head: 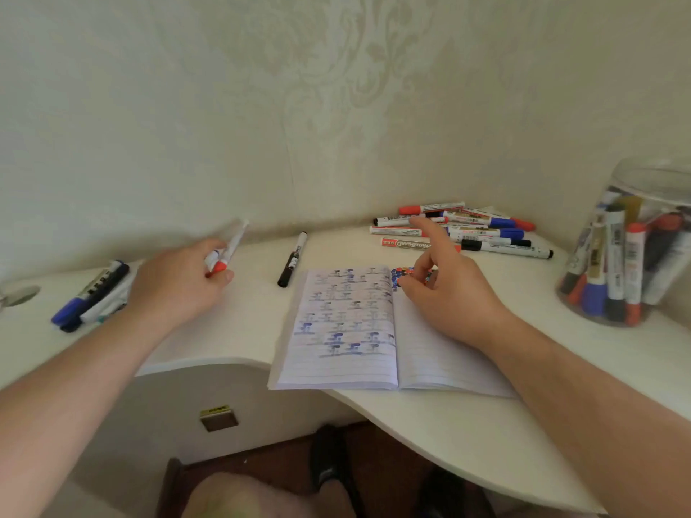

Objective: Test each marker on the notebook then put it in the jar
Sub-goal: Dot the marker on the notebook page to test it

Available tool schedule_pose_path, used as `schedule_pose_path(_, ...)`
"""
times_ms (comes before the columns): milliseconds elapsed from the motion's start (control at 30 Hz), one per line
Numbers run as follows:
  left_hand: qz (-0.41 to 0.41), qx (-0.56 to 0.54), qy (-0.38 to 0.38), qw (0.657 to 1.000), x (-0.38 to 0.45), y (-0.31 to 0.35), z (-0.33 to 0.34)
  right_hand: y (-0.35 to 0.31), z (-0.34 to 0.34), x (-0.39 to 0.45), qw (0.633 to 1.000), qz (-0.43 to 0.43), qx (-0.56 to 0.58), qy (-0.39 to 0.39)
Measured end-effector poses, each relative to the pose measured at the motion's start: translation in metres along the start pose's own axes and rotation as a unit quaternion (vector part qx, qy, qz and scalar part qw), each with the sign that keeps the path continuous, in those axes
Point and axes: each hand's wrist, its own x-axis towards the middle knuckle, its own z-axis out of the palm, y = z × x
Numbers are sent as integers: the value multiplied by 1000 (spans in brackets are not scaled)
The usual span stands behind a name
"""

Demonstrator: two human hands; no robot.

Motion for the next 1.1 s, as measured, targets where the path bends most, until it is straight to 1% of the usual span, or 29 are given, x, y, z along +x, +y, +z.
schedule_pose_path(100,58,144,-6,988,-8,-16,-4,0,2,-2,1000,-10,-20,-19)
schedule_pose_path(167,80,178,2,981,-10,-20,-4,1,3,-2,999,-13,-27,-22)
schedule_pose_path(233,75,174,12,982,-11,-19,-3,3,3,-2,999,-18,-28,-24)
schedule_pose_path(367,39,122,19,992,-5,0,0,4,2,-1,999,-23,-22,-11)
schedule_pose_path(467,33,95,-16,995,3,35,7,4,1,-2,999,-21,-24,-6)
schedule_pose_path(600,-4,80,-118,990,15,73,21,6,0,-2,1000,-9,-17,1)
schedule_pose_path(667,7,114,-131,985,20,81,26,8,1,-1,1000,0,-27,1)
schedule_pose_path(733,17,145,-122,982,24,85,26,8,0,1,999,6,-48,-1)
schedule_pose_path(767,19,135,-111,984,25,87,25,9,0,1,999,7,-53,-2)
schedule_pose_path(800,24,99,-96,990,25,91,24,10,0,1,999,8,-48,-4)
schedule_pose_path(867,58,-42,-63,995,23,100,25,12,-3,3,1000,21,-9,-2)
schedule_pose_path(933,132,-187,-48,972,16,118,24,13,-5,6,996,38,79,6)
schedule_pose_path(967,179,-225,-51,956,9,130,22,13,-6,7,991,39,127,5)
schedule_pose_path(1033,273,-254,-63,926,-6,154,17,10,-6,9,981,39,189,-2)
schedule_pose_path(1100,335,-264,-78,901,-16,173,14,4,-6,8,970,34,239,-19)
